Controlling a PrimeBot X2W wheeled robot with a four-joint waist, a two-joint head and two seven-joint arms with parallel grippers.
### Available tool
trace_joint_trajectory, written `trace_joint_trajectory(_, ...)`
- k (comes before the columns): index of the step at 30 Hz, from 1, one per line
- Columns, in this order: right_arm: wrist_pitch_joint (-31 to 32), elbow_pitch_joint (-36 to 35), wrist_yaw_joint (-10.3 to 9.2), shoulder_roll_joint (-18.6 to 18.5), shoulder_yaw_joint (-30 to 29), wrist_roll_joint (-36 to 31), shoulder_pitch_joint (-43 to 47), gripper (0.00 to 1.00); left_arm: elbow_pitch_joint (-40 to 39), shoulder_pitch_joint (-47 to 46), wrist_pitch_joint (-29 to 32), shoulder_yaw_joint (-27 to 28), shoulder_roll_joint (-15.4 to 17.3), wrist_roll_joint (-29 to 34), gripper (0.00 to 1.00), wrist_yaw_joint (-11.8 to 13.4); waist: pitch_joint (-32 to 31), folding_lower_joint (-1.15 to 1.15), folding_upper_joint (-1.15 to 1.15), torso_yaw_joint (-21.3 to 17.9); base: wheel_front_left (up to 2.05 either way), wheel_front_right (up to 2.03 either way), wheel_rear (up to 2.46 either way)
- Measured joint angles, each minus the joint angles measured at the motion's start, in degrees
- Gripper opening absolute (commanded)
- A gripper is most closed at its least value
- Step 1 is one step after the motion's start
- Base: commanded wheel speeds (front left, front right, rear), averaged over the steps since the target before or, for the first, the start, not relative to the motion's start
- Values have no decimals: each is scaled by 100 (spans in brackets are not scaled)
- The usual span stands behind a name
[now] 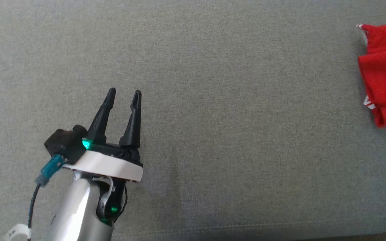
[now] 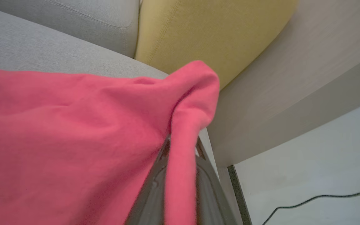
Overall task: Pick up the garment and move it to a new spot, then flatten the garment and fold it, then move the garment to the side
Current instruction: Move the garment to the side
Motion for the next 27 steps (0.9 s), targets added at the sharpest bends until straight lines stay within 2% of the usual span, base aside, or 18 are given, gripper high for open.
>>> trace_joint_trajectory(5, 66, -67, 0, 178, -279, -166, -59, 0, 16, -16, 0, 1, -2, -1, 100, -1, 67, 0, 0, 14, 0, 0, 0)
trace_joint_trajectory(6, 81, -112, 0, 237, -323, -202, -58, 36, 19, -18, 0, 2, -2, -1, 100, -1, 64, 0, 0, 7, 0, 0, 0)
trace_joint_trajectory(7, 112, -152, 0, 296, -380, -238, -58, 100, 27, -20, 0, 4, -2, -1, 100, -1, 57, 0, 0, -1, 0, 0, 0)
trace_joint_trajectory(18, 166, -913, 0, 890, -660, -338, 119, 100, 121, -15, 0, 3, -3, -8, 100, 0, -296, 0, 0, -128, 0, 0, 0)
trace_joint_trajectory(27, -68, -1905, 0, 1926, -189, 246, 600, 100, 93, 156, 0, 155, -3, -8, 100, 16, -861, 0, 0, -190, 0, 0, 0)
